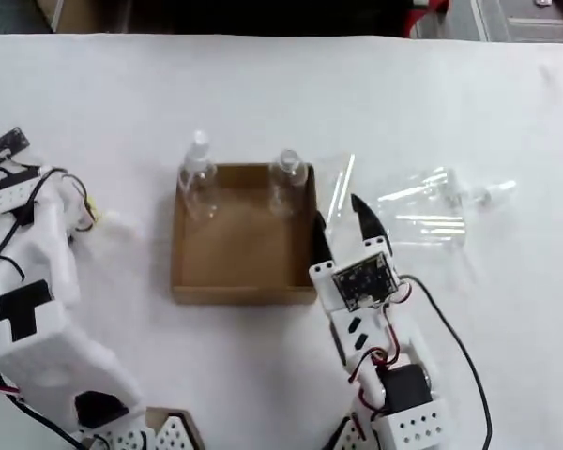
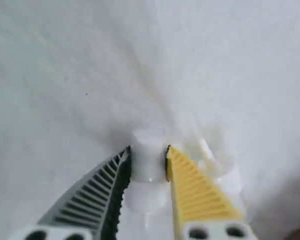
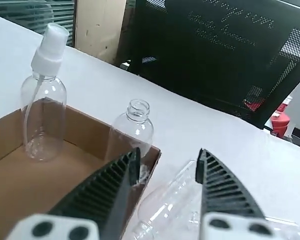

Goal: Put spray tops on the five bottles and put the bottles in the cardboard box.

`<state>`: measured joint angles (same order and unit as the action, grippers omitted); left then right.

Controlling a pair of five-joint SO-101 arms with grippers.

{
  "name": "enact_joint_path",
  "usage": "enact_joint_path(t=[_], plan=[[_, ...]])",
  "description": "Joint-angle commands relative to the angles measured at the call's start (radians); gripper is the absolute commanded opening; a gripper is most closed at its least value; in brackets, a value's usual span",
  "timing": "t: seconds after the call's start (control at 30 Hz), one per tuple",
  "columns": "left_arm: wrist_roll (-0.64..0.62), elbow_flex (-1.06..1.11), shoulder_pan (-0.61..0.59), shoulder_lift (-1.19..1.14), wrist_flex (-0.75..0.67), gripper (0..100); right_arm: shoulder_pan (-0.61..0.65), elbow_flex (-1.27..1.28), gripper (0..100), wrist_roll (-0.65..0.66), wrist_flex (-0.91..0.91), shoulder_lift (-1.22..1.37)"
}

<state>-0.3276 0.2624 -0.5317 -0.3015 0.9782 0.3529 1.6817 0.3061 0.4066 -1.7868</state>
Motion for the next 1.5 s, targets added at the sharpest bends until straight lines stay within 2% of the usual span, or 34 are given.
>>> enact_joint_path(t=[0.0,0.1,0.17,0.37,0.53,0.67,0.77,0.87,1.1,1.17,1.3,1.4,1.47], plan=[[-0.012,-0.023,0.010,0.012,0.035,4,0.001,0.011,16.3,0.012,-0.002,0.005],[-0.006,-0.025,0.010,0.019,0.041,3,-0.001,0.011,16.3,0.012,-0.002,0.005],[-0.006,-0.066,0.010,0.030,0.095,2,-0.002,0.011,16.3,0.012,-0.002,0.005],[0.008,-0.351,0.015,0.163,0.405,2,-0.004,0.009,16.3,0.012,-0.004,0.001],[0.150,-0.640,0.082,0.337,0.588,2,-0.005,0.009,16.3,0.012,-0.007,-0.001],[0.275,-0.832,0.239,0.495,0.680,2,-0.044,0.009,16.3,0.012,-0.013,-0.002],[0.388,-0.902,0.386,0.608,0.694,2,-0.090,0.009,16.3,0.002,-0.039,-0.002],[0.448,-0.918,0.481,0.704,0.664,2,-0.108,0.009,16.3,0.002,-0.039,-0.002],[0.402,-0.918,0.691,0.814,0.502,2,-0.157,0.009,16.2,-0.002,-0.053,-0.002],[0.385,-0.916,0.745,0.816,0.471,2,-0.186,0.009,16.1,-0.048,-0.067,-0.001],[0.388,-0.916,0.854,0.816,0.468,2,-0.257,0.009,9.7,-0.135,-0.096,0.005],[0.388,-0.916,0.885,0.826,0.489,2,-0.262,0.009,3.3,-0.143,-0.097,0.008],[0.388,-0.916,0.883,0.845,0.512,2,-0.246,0.009,2.6,-0.140,-0.096,0.008]])
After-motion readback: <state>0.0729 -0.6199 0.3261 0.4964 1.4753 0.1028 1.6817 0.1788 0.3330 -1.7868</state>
